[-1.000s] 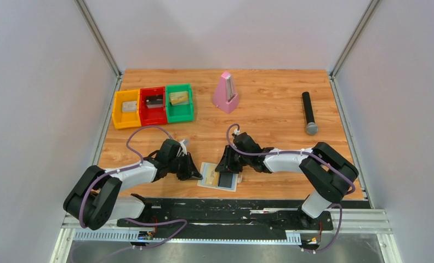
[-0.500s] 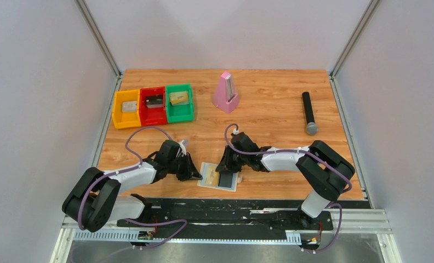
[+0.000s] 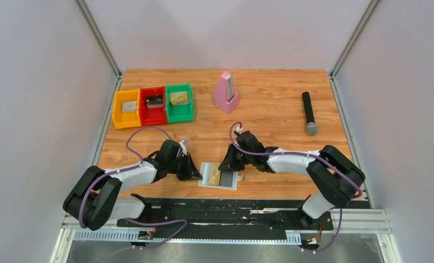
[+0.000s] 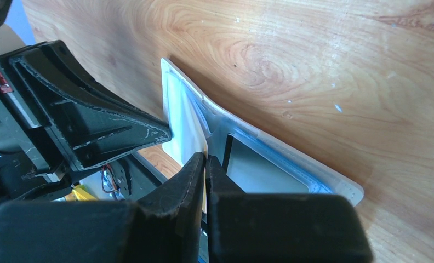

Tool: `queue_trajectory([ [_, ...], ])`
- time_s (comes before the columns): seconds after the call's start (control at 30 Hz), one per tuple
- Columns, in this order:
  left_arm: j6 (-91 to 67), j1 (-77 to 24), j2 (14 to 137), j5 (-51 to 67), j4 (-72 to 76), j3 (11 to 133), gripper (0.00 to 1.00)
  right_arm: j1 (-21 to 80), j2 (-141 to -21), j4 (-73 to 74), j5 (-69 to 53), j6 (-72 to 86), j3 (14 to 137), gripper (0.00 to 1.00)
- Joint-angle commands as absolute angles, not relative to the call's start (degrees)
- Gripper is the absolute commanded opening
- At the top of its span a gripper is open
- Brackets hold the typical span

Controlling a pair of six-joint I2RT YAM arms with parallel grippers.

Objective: Take the credit cards out of the card holder
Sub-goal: Remove the credit card from the card holder.

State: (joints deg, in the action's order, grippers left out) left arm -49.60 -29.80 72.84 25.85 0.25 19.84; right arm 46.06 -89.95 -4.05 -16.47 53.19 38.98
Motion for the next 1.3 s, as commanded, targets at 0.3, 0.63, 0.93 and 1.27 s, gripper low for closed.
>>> queue_trajectory([
  [0.3,-47.29,-30.31,75.16,21.72,-6.02,18.28,0.14,43.06,-90.84,-16.24,-27.93,51.68,34.36,0.0],
  [0.63,-47.04,-30.32,74.53,23.0,-7.18,19.9,0.15,42.89,-89.96,-10.33,-23.73,51.85,36.25,0.19],
  [0.93,-46.08,-30.26,68.25,23.87,-14.0,25.84,0.17,42.9,-90.81,-9.56,-21.29,51.71,36.72,0.3],
  [1.27,-46.62,-30.32,67.77,27.2,-10.38,26.87,0.18,42.98,-92.09,-9.52,-21.98,51.1,38.86,0.28],
])
